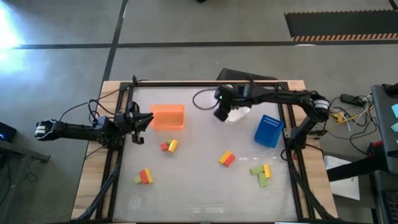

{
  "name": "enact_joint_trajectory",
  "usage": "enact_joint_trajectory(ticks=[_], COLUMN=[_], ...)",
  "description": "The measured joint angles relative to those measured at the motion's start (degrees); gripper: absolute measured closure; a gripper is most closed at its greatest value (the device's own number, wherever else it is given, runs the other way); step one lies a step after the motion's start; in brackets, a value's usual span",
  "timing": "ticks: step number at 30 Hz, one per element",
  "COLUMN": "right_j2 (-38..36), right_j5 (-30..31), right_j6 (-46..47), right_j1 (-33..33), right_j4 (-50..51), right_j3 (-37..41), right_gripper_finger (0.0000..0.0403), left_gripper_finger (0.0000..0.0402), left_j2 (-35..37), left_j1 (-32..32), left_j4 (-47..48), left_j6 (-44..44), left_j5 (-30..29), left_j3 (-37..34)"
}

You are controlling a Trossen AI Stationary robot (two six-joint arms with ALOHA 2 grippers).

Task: Sort & place blocks by color
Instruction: Put the orange block into the white bin

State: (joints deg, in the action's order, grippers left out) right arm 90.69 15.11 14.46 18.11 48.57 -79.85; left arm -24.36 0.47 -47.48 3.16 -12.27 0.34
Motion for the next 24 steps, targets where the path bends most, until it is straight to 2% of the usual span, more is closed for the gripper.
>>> enact_joint_trajectory(ticks=[14,24], right_j2=[9.16,10.66], right_j5=[-0.11,-0.24], right_j6=[-2.50,-3.15], right_j1=[9.94,10.71], right_j4=[0.64,0.38], right_j3=[0.06,0.04], right_gripper_finger=[0.0275,0.0228], left_gripper_finger=[0.0359,0.0359], left_j2=[-0.33,-0.50], left_j1=[-0.02,-0.02], left_j4=[0.02,0.02], left_j6=[0.02,0.04], left_j5=[0.00,0.00], left_j3=[0.02,0.00])
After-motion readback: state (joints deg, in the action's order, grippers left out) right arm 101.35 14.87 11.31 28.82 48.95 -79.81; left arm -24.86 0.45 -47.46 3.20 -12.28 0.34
